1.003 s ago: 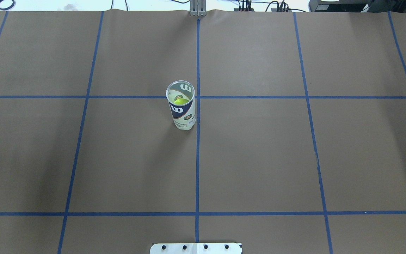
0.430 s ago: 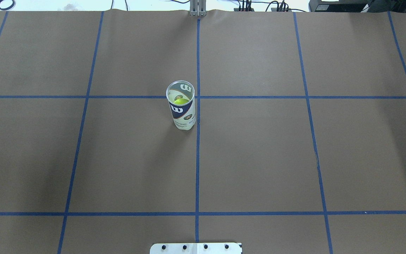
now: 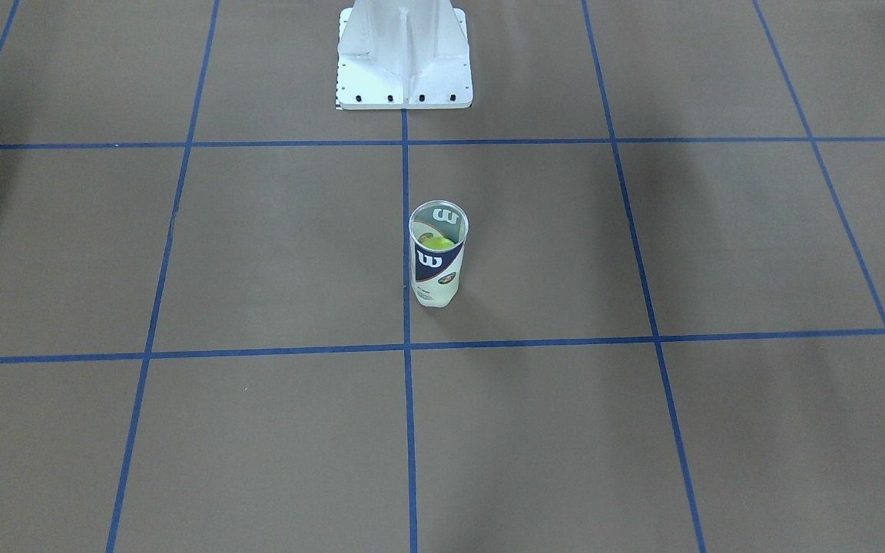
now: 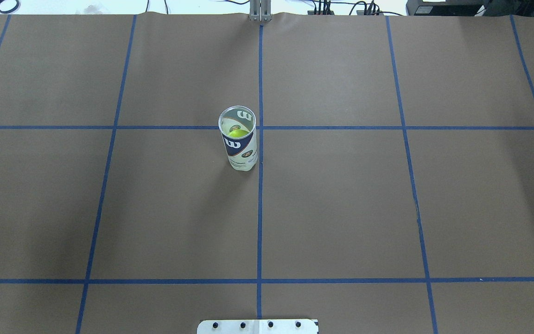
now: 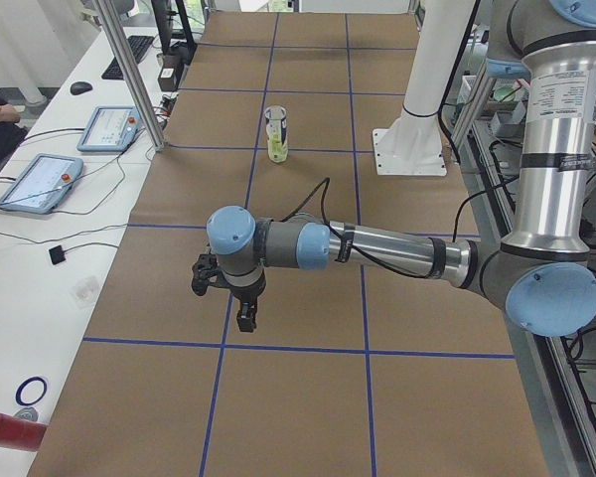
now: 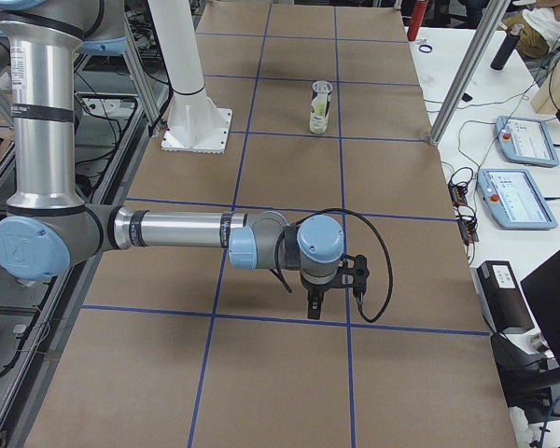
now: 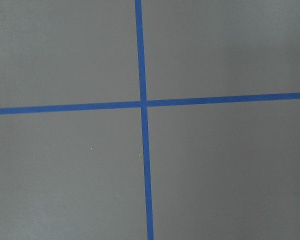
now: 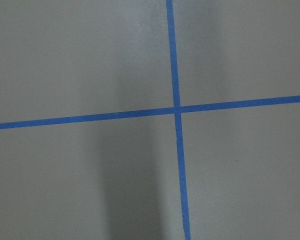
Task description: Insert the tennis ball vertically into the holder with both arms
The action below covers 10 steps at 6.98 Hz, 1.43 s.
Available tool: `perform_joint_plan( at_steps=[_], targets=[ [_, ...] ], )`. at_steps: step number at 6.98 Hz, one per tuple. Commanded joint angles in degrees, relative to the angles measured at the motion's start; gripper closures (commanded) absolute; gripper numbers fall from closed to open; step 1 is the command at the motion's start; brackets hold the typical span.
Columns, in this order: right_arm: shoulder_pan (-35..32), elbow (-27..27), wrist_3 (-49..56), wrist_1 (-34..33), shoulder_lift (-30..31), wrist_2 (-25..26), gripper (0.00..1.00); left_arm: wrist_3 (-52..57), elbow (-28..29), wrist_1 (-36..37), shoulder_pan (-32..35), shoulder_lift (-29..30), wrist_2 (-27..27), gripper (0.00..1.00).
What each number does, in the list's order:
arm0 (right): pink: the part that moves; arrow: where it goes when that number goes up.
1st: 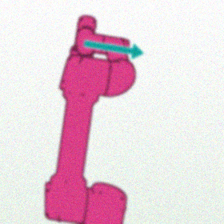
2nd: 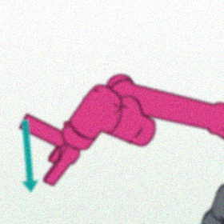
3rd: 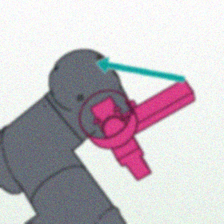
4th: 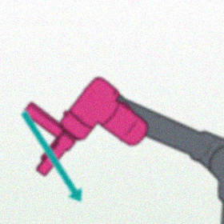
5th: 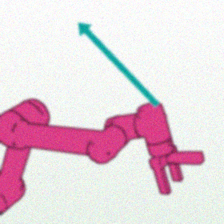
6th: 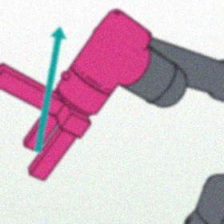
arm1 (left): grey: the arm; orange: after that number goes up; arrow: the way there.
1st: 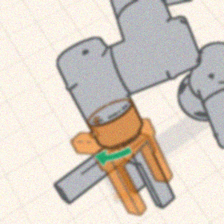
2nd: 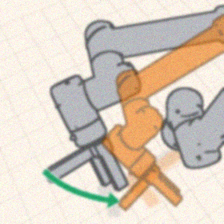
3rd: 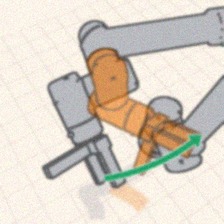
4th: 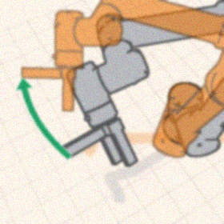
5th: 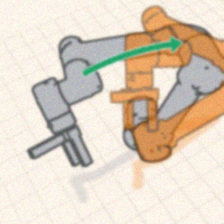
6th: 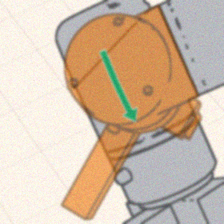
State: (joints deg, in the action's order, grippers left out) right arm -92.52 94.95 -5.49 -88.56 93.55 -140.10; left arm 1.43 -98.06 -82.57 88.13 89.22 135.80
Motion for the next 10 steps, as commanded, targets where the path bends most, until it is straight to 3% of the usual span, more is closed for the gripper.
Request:
perform_joint_plan(
  at_steps=[1, 10],
  targets=[
    [-1.8, 0.5, 2.8, -2.8, 0.8, 0.0, 0.00, 0.6, 0.1, 0.1, 0.0, -0.7, -0.1, 0.00],
    [-2.1, 1.8, 2.7, -2.8, 0.2, -0.5, 0.00, 0.2, -0.4, 0.2, 0.0, -0.4, 0.3, 0.00]
  ],
)
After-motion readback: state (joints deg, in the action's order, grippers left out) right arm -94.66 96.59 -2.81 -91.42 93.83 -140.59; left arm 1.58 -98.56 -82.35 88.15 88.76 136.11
